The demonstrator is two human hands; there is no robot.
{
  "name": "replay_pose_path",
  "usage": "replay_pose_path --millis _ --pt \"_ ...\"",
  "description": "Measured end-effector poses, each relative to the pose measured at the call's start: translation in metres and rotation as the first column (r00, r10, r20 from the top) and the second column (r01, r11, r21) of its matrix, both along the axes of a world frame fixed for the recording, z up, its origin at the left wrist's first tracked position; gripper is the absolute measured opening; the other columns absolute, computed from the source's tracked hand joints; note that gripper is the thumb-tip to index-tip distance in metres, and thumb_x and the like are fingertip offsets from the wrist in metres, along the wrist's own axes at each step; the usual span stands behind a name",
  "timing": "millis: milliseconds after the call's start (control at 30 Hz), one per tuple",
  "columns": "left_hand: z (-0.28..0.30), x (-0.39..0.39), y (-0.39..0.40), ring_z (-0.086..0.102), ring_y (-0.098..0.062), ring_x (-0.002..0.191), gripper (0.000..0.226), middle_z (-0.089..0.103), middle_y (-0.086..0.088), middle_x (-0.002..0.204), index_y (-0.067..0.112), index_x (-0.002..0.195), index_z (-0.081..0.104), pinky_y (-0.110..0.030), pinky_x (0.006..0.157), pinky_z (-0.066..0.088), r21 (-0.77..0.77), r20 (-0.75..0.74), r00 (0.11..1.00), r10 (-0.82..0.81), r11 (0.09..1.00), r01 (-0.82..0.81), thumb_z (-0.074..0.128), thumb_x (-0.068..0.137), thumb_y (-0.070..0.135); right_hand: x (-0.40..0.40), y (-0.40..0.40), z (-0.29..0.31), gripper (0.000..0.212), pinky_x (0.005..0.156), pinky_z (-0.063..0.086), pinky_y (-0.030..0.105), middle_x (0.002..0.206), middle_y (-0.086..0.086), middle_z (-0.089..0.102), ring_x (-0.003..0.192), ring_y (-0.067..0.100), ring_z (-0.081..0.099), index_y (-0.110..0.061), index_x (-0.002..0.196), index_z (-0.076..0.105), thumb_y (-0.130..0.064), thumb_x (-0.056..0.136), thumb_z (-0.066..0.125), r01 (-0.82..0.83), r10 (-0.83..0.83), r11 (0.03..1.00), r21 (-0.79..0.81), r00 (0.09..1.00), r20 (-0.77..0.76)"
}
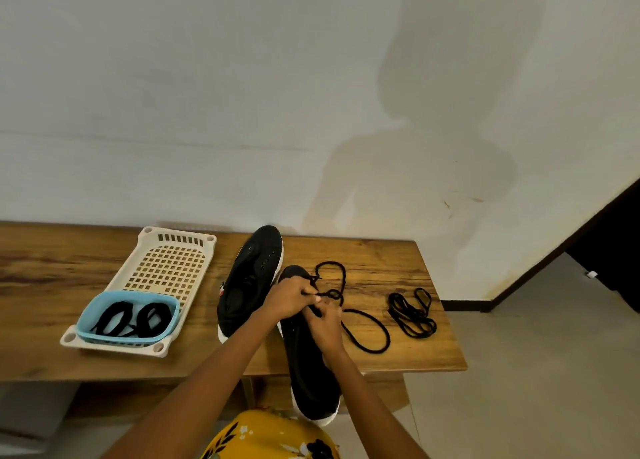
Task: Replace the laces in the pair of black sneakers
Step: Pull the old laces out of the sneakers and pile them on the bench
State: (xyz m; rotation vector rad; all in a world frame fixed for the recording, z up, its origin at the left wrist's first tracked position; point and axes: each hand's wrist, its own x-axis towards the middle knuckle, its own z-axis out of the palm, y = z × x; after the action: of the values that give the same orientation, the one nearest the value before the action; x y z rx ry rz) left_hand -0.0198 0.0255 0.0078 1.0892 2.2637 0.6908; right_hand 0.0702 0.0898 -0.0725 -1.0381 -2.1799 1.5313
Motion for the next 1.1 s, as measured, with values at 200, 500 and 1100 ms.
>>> replay_pose_path --millis 200,500,1100 --pt "-0.008 0.021 -0.003 0.038 -0.026 0.129 0.034 0.046 -0.006 0.137 0.023 0.127 0.052 -0.043 0.103 0.037 -0.149 -0.055 0.98 0.194 0.968 -0.2 0.04 0.098 0.037 -0.009 -0.008 0.019 0.023 0.069 0.04 0.033 0.093 0.008 0.062 0.092 0.024 0.056 -0.009 0.083 0.064 -0.019 0.096 0.048 0.093 -0.118 0.981 0.17 0.982 0.145" --pt "-0.016 0.026 -0.021 0.056 -0.024 0.1 0.052 0.037 -0.008 0.134 0.014 0.136 0.04 -0.028 0.068 0.045 0.001 0.002 0.89 0.457 0.89 -0.457 0.053 0.088 0.003 0.003 0.03 0.04 0.026 0.056 0.055 0.031 0.094 0.016 0.059 0.067 0.022 0.062 -0.008 0.119 0.045 -0.023 0.105 0.029 0.445 -0.526 0.687 -0.575 0.85 0.029" --pt "-0.018 0.023 -0.008 0.044 -0.022 0.119 0.033 0.053 -0.005 0.124 0.018 0.114 0.065 -0.034 0.095 0.04 -0.127 -0.437 0.884 0.167 0.961 -0.244 0.046 0.096 0.038 0.013 0.075 0.067 0.023 0.065 0.042 0.033 0.073 0.001 0.049 0.073 0.022 0.054 -0.01 0.088 0.05 -0.025 0.102 0.04 0.241 -0.244 0.969 0.046 0.966 0.09"
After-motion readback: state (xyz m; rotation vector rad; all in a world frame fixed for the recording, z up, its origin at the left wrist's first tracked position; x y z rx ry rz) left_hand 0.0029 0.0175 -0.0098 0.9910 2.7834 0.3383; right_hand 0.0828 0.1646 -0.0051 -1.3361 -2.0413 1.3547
